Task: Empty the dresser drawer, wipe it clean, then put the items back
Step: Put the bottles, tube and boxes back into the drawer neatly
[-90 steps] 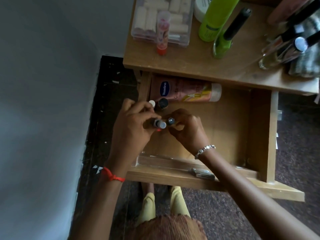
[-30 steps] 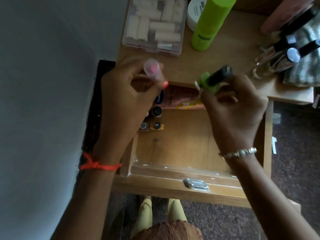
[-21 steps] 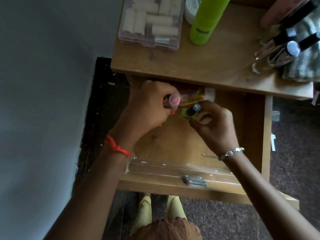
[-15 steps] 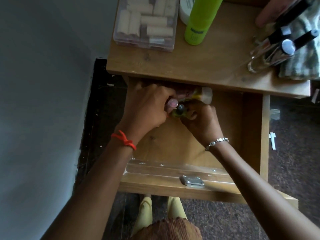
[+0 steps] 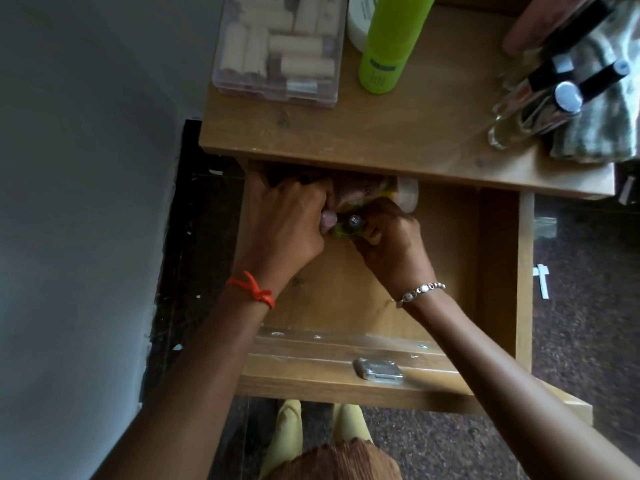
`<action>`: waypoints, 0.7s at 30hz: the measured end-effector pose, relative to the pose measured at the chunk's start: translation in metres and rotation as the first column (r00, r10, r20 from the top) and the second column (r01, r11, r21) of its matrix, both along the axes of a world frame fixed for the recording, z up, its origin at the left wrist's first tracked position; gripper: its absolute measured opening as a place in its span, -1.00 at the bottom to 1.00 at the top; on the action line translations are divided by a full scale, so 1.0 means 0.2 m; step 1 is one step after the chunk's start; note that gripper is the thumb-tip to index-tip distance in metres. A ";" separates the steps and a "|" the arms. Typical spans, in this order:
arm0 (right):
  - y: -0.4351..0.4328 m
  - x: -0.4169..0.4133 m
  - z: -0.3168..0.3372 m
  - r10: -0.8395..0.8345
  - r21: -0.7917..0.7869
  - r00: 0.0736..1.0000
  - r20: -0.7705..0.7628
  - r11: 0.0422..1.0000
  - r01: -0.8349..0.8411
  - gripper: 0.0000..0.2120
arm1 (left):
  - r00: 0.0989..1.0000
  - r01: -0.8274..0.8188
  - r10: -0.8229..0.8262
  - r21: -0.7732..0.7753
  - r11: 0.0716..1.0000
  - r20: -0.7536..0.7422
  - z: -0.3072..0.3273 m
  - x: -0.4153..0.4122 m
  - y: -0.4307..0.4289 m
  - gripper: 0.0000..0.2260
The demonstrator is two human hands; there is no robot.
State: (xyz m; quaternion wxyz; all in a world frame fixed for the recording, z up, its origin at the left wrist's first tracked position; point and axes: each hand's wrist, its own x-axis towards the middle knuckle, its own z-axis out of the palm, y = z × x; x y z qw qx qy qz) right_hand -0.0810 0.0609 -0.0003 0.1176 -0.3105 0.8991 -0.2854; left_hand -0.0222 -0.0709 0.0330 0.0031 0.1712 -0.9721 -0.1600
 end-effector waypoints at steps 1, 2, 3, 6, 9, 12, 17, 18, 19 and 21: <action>0.00 0.00 0.00 0.000 -0.007 1.000 0.002 1.000 0.000 -0.79 | 1.000 -0.002 0.002 0.002 1.000 0.004 0.00 0.00 0.00 -0.84; 0.01 0.00 0.00 0.003 -0.011 1.000 0.000 1.000 -0.003 -0.78 | 1.000 -0.002 0.002 0.003 1.000 0.005 0.00 0.00 0.00 -0.83; 0.01 0.01 0.00 0.005 -0.006 1.000 -0.007 1.000 -0.005 -0.77 | 1.000 -0.002 0.002 0.008 1.000 0.002 0.00 0.00 0.00 -0.82; 0.01 0.01 -0.01 0.000 0.008 1.000 -0.001 1.000 0.000 -0.75 | 1.000 -0.003 0.003 0.022 1.000 -0.009 0.00 0.00 0.00 -0.81; 0.01 0.01 -0.01 -0.010 -0.008 1.000 0.029 1.000 0.010 -0.75 | 1.000 -0.007 0.006 0.021 1.000 0.007 0.00 0.00 0.01 -0.77; 0.01 0.01 0.01 0.011 -0.009 0.999 0.036 1.000 -0.010 -0.72 | 1.000 -0.001 0.001 0.017 1.000 0.012 -0.01 0.00 0.00 -0.76; 0.03 -0.04 0.18 -0.087 -0.003 0.994 0.070 0.996 0.087 -0.68 | 0.999 0.015 -0.016 0.026 1.000 0.030 0.00 -0.01 -0.01 -0.76; 0.02 -0.06 0.25 -0.145 -0.046 0.985 0.092 0.988 0.150 -0.71 | 0.999 0.014 -0.015 0.035 0.999 0.038 0.01 -0.01 -0.01 -0.76; 0.01 -0.09 0.31 -0.200 -0.116 0.972 0.121 0.970 0.214 -0.76 | 0.999 0.015 -0.017 0.052 0.999 0.043 0.01 -0.01 -0.02 -0.73; -0.05 -0.12 0.42 -0.290 -0.239 0.947 0.137 0.918 0.315 -0.86 | 0.999 0.030 -0.033 0.076 0.997 0.036 0.03 -0.01 -0.03 -0.62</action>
